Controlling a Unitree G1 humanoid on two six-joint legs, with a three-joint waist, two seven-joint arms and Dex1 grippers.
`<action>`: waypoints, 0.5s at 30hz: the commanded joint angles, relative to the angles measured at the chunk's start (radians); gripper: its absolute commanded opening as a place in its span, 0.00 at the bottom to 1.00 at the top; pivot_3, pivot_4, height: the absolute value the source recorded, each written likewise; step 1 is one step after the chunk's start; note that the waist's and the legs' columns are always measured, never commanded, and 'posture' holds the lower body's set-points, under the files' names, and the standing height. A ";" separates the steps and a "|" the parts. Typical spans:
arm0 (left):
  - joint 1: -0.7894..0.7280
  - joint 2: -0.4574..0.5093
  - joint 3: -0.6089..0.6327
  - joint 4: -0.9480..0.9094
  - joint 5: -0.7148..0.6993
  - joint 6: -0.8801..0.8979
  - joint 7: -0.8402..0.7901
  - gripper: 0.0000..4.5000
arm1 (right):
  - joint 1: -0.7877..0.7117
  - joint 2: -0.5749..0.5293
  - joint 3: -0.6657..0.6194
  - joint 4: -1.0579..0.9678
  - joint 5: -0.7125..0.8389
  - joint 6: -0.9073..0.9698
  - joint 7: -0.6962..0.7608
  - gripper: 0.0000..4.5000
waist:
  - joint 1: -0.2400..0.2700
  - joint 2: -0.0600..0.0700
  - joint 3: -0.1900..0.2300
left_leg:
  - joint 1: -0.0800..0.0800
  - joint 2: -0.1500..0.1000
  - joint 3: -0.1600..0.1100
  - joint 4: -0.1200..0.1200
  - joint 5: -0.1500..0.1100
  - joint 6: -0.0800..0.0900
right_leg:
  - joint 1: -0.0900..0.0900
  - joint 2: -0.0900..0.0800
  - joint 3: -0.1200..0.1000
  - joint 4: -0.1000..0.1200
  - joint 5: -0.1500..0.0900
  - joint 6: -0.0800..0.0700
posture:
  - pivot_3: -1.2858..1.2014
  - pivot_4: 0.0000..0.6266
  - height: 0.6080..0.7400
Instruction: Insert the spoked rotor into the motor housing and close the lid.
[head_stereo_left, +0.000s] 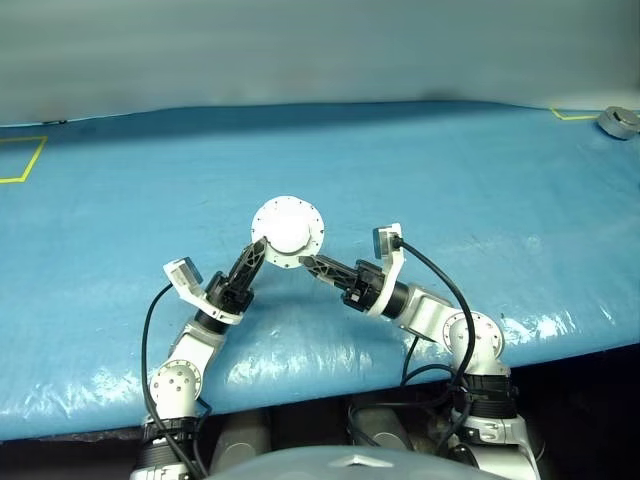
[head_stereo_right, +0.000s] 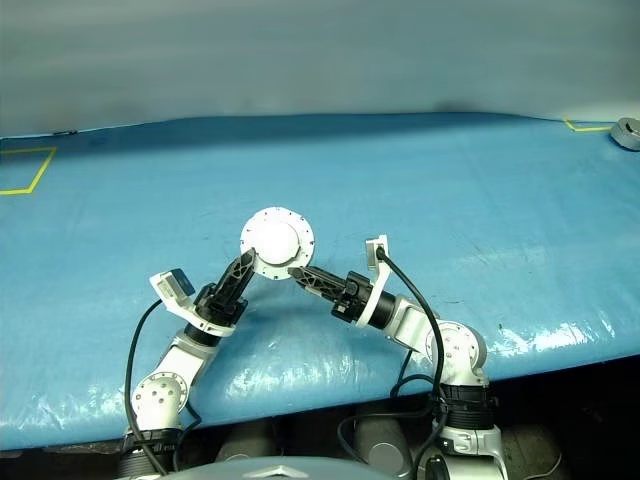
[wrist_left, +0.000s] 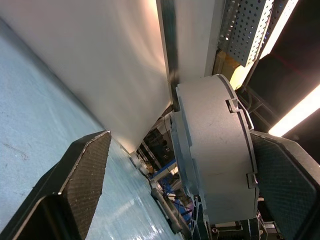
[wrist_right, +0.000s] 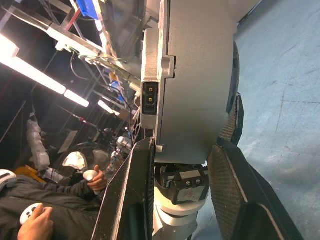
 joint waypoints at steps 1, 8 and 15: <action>-0.018 -0.006 -0.017 -0.031 -0.009 0.024 -0.004 1.00 | -0.005 0.012 0.056 -0.049 0.050 0.014 0.040 0.26 | 0.000 0.000 0.000 | 0.000 0.000 0.000 0.000 0.000 0.000 | 0.000 0.000 0.000 0.000 0.000 0.000 | 0.52 0.24 1.00; -0.015 0.004 -0.023 -0.039 -0.021 0.057 -0.006 1.00 | -0.025 0.034 0.025 0.016 0.064 0.019 0.005 0.26 | 0.000 0.000 0.000 | 0.000 0.000 0.000 0.000 0.000 0.000 | 0.000 0.000 0.000 0.000 0.000 0.000 | 0.52 0.24 1.00; -0.012 -0.002 -0.049 -0.055 -0.023 0.085 -0.010 1.00 | -0.041 0.059 0.002 0.056 0.081 0.019 -0.031 0.26 | 0.001 0.000 0.000 | 0.000 0.000 -0.001 0.000 0.000 0.000 | 0.001 0.000 0.000 0.000 0.000 0.000 | 0.52 0.24 1.00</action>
